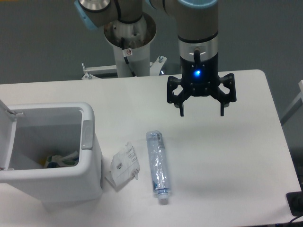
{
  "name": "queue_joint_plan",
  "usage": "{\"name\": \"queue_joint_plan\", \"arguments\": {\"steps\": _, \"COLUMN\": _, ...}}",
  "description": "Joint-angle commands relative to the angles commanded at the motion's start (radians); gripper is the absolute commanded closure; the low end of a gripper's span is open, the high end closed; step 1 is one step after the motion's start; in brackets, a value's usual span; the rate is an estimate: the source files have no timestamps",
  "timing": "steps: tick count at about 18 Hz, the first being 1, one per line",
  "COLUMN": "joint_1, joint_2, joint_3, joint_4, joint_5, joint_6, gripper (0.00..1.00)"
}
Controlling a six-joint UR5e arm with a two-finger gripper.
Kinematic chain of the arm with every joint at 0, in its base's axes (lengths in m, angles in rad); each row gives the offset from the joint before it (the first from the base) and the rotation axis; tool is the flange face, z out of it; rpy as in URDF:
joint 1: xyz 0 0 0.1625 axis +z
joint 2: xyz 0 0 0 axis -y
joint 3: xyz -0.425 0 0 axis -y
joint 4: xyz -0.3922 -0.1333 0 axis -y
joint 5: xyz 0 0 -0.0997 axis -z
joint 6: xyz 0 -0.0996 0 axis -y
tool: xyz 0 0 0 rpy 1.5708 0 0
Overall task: Place the trash in the trash can
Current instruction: 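Move the open gripper down toward the clear plastic wrapper beside the bin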
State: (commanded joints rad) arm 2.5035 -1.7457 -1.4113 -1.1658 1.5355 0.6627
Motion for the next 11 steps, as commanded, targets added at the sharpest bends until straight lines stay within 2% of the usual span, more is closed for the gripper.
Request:
{"name": "queue_joint_plan", "arguments": {"steps": 4, "joint_1": -0.009, "joint_2": -0.002, "joint_3": -0.006, "joint_4": 0.003, "joint_5": -0.006, "joint_6": -0.008, "gripper": 0.00}}
{"name": "queue_joint_plan", "arguments": {"steps": 6, "joint_1": -0.014, "joint_2": -0.020, "joint_3": -0.018, "joint_4": 0.021, "joint_5": -0.008, "joint_6": -0.006, "gripper": 0.00}}
{"name": "queue_joint_plan", "arguments": {"steps": 8, "joint_1": -0.017, "joint_2": -0.029, "joint_3": -0.063, "joint_4": 0.079, "joint_5": -0.008, "joint_6": -0.012, "gripper": 0.00}}
{"name": "queue_joint_plan", "arguments": {"steps": 9, "joint_1": -0.023, "joint_2": -0.026, "joint_3": -0.108, "joint_4": 0.142, "joint_5": -0.006, "joint_6": -0.020, "gripper": 0.00}}
{"name": "queue_joint_plan", "arguments": {"steps": 11, "joint_1": -0.044, "joint_2": -0.023, "joint_3": -0.181, "joint_4": 0.219, "joint_5": -0.006, "joint_6": -0.035, "gripper": 0.00}}
